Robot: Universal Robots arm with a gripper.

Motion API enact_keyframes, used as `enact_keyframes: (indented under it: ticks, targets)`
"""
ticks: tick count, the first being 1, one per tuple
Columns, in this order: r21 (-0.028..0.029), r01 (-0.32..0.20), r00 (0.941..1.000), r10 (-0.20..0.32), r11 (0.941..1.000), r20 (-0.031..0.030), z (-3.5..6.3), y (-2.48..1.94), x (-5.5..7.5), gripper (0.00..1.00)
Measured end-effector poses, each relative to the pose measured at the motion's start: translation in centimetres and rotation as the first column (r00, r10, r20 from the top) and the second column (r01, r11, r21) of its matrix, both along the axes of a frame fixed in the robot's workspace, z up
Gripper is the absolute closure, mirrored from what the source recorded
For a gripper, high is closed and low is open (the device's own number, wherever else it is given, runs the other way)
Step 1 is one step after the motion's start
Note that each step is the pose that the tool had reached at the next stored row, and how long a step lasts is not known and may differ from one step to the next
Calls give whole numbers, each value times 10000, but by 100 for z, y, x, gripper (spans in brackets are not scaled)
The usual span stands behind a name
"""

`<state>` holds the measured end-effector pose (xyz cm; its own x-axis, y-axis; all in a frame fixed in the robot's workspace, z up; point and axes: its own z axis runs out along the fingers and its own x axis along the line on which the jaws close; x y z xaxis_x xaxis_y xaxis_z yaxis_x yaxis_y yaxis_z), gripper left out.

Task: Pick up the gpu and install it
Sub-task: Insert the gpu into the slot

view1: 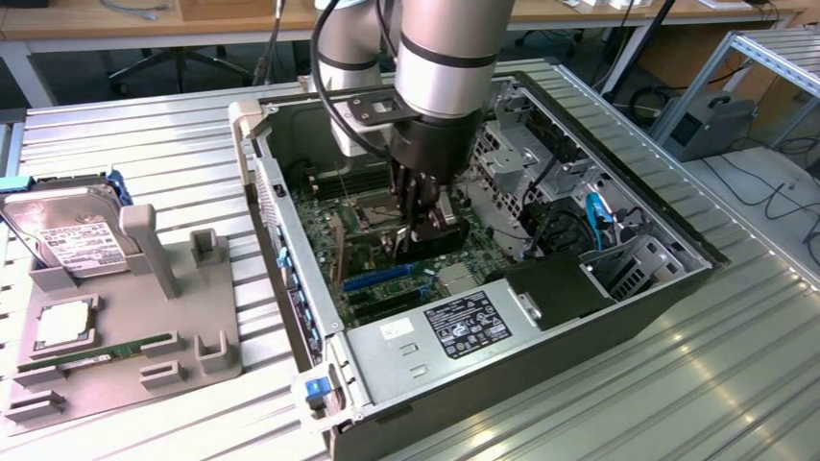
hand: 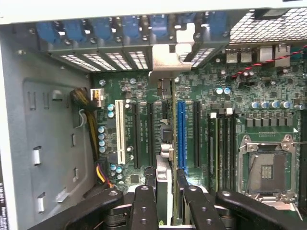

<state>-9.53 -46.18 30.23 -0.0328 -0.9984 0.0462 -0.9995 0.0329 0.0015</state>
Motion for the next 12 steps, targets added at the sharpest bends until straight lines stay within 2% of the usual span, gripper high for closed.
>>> enact_keyframes:
  ticks: [2, 4, 12]
  targets:
    - [-1, 11, 10000, -11, 10000, 0, -5, 39, -1, 73]
    - [-1, 27, 10000, -27, 10000, 0, -13, 57, -10, 73]
    - [4, 94, 10000, -94, 10000, 1, -62, 77, -99, 73]
